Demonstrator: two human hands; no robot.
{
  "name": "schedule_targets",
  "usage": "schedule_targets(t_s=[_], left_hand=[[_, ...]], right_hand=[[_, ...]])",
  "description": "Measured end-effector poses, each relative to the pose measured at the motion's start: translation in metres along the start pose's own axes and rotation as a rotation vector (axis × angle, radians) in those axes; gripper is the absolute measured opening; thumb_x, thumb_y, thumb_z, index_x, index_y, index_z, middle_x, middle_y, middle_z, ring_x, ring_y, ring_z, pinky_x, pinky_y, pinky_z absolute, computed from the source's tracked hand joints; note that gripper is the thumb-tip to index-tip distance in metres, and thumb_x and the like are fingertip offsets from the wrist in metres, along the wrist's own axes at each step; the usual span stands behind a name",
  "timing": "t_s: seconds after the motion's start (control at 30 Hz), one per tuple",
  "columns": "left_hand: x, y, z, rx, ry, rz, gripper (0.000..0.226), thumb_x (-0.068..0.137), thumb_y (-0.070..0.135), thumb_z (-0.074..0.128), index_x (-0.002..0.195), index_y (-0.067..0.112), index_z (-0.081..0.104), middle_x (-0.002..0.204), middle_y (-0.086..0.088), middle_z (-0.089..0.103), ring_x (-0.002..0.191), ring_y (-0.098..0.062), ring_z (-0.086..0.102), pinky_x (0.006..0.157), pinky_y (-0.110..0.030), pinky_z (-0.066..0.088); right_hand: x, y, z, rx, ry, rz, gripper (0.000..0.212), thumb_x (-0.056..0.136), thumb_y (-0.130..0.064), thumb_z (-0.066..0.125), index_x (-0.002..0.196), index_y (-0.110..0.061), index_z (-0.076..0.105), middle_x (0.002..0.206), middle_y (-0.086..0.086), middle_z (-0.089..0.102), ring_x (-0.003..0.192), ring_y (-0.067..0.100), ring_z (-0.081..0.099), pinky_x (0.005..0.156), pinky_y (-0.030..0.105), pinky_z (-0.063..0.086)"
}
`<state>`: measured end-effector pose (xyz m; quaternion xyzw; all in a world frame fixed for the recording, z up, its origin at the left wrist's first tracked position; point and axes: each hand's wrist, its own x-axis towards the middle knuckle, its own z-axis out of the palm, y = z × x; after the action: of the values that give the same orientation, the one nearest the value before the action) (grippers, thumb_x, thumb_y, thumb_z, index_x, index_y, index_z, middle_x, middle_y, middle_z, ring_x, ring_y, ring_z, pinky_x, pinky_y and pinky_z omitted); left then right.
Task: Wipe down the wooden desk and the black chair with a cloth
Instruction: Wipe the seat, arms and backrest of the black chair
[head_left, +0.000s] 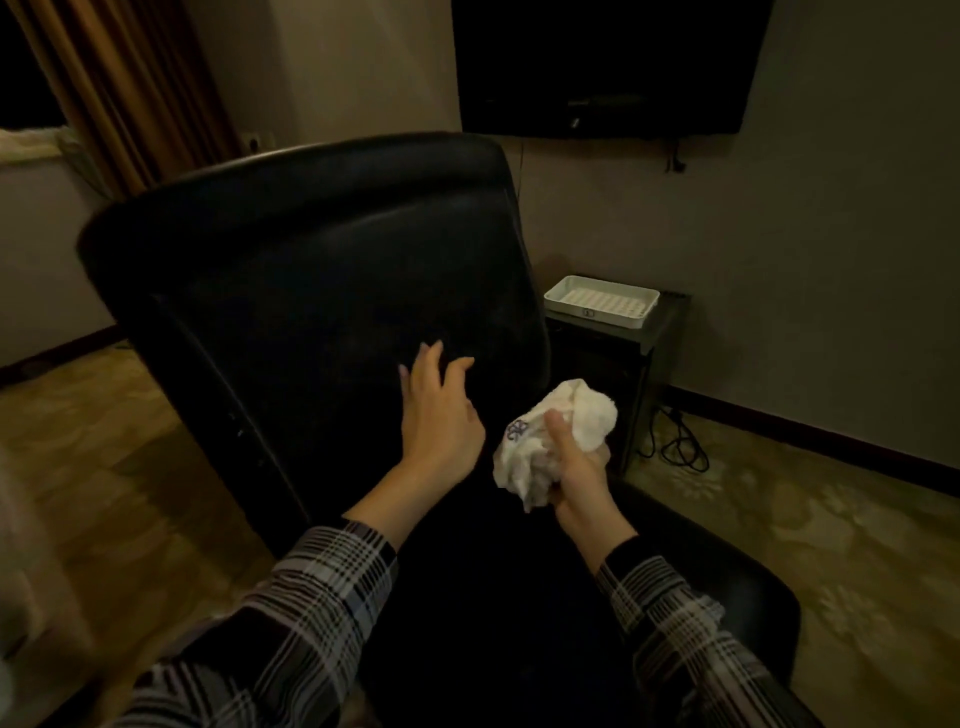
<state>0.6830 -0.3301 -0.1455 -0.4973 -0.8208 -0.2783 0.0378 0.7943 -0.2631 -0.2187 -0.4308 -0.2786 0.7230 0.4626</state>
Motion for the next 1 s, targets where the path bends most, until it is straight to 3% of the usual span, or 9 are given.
schedule_targets(t_s=[0.13, 0.23, 0.3, 0.5, 0.6, 0.67, 0.73, 0.83, 1.0], left_hand=[[0.078, -0.019, -0.028, 0.529, 0.209, 0.246, 0.053, 0.092, 0.023, 0.046, 0.143, 0.018, 0.033, 0.156, -0.015, 0.007, 0.145, -0.028, -0.006, 0.114, -0.047, -0.01], [0.143, -0.016, -0.048, 0.807, 0.278, 0.306, 0.059, 0.097, 0.039, 0.034, 0.15, 0.021, 0.016, 0.157, -0.017, -0.003, 0.144, -0.033, -0.011, 0.113, -0.051, -0.011], [0.176, -0.015, -0.049, 0.903, 0.275, 0.289, 0.062, 0.098, 0.046, 0.025, 0.151, 0.02, 0.005, 0.156, -0.017, -0.008, 0.143, -0.034, -0.012, 0.113, -0.052, -0.009], [0.205, -0.047, -0.028, 0.906, 0.296, 0.235, 0.063, 0.099, 0.045, 0.021, 0.15, 0.01, 0.008, 0.157, -0.016, 0.006, 0.145, -0.028, 0.003, 0.116, -0.046, 0.004], [0.207, -0.051, -0.03, 0.876, 0.302, 0.284, 0.061, 0.099, 0.041, 0.023, 0.15, 0.009, 0.013, 0.156, -0.016, 0.012, 0.145, -0.027, 0.008, 0.116, -0.044, 0.006], [0.207, -0.055, -0.035, 0.876, 0.3, 0.3, 0.059, 0.1, 0.039, 0.023, 0.15, 0.009, 0.012, 0.156, -0.016, 0.012, 0.145, -0.028, 0.008, 0.116, -0.044, 0.006], [0.207, -0.059, -0.039, 0.879, 0.281, 0.335, 0.058, 0.101, 0.037, 0.024, 0.15, 0.01, 0.011, 0.156, -0.016, 0.012, 0.144, -0.028, 0.009, 0.116, -0.043, 0.006], [0.214, -0.058, -0.041, 0.899, 0.26, 0.382, 0.056, 0.101, 0.036, 0.025, 0.15, 0.011, 0.013, 0.156, -0.016, 0.013, 0.144, -0.028, 0.011, 0.115, -0.042, 0.007], [0.23, -0.054, -0.033, 0.91, 0.242, 0.343, 0.055, 0.101, 0.035, 0.026, 0.15, 0.014, 0.012, 0.157, -0.013, 0.012, 0.144, -0.026, 0.01, 0.115, -0.041, 0.007]], right_hand=[[0.064, -0.014, 0.03, -0.173, -0.075, -0.174, 0.077, 0.081, -0.02, 0.073, 0.139, -0.016, 0.023, 0.134, 0.006, 0.045, 0.118, 0.02, 0.049, 0.105, 0.046, 0.04], [0.106, -0.026, 0.061, -0.269, -0.072, -0.389, 0.073, 0.081, -0.021, 0.072, 0.137, -0.019, 0.026, 0.134, 0.002, 0.044, 0.12, 0.019, 0.047, 0.105, 0.042, 0.039], [0.122, -0.034, 0.087, -0.344, -0.027, -0.512, 0.069, 0.083, -0.027, 0.07, 0.138, -0.023, 0.029, 0.129, 0.001, 0.042, 0.115, 0.017, 0.046, 0.098, 0.034, 0.04], [0.12, 0.005, 0.138, -0.691, 0.096, -0.695, 0.057, 0.084, -0.016, 0.062, 0.135, -0.025, 0.039, 0.118, 0.008, 0.043, 0.102, 0.026, 0.051, 0.088, 0.036, 0.045], [0.061, 0.07, 0.144, -0.732, -0.081, -0.806, 0.055, 0.076, -0.022, 0.045, 0.131, -0.016, 0.047, 0.108, 0.006, 0.043, 0.09, 0.027, 0.053, 0.074, 0.032, 0.044], [0.034, 0.098, 0.139, -0.738, -0.257, -0.9, 0.056, 0.076, -0.028, 0.037, 0.129, -0.016, 0.049, 0.1, 0.001, 0.045, 0.08, 0.018, 0.051, 0.064, 0.027, 0.043], [0.048, 0.089, 0.138, -0.738, -0.316, -0.929, 0.048, 0.081, -0.028, 0.043, 0.127, -0.018, 0.051, 0.102, 0.002, 0.052, 0.084, 0.011, 0.049, 0.068, 0.022, 0.038], [0.098, 0.045, 0.145, -0.807, -0.161, -0.853, 0.046, 0.082, -0.03, 0.059, 0.127, -0.024, 0.05, 0.11, 0.009, 0.056, 0.098, 0.024, 0.055, 0.072, 0.025, 0.035], [0.124, 0.027, 0.153, -0.783, -0.036, -0.845, 0.05, 0.084, -0.038, 0.055, 0.131, -0.026, 0.044, 0.113, 0.008, 0.054, 0.099, 0.025, 0.055, 0.072, 0.028, 0.034]])
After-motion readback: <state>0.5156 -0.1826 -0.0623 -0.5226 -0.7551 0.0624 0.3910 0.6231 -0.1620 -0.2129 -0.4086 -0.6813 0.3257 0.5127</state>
